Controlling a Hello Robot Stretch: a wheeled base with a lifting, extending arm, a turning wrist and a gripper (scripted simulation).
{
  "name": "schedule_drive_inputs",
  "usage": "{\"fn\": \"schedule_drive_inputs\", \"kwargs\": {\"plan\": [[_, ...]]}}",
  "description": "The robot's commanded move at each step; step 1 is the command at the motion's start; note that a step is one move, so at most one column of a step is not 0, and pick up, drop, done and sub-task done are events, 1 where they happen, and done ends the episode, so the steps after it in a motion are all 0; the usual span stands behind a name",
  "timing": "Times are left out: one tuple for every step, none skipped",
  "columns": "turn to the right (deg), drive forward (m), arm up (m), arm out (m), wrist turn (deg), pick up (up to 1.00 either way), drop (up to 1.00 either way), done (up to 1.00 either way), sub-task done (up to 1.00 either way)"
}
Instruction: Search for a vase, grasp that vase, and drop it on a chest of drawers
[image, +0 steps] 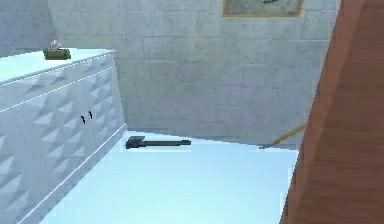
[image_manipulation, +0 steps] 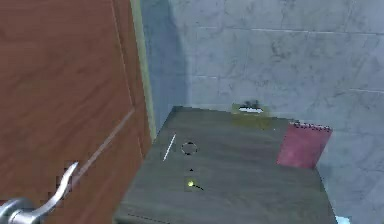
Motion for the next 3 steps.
{"fn": "schedule_drive_inputs", "kwargs": {"plan": [[0.0, 0.35, 0.00, 0.00, 0.0, 0.00, 0.00, 0.00, 0.00], [-12.0, 0.00, 0.00, 0.00, 0.0, 0.00, 0.00, 0.00, 0.00], [0.0, 0.40, 0.00, 0.00, 0.0, 0.00, 0.00, 0.00, 0.00]]}}
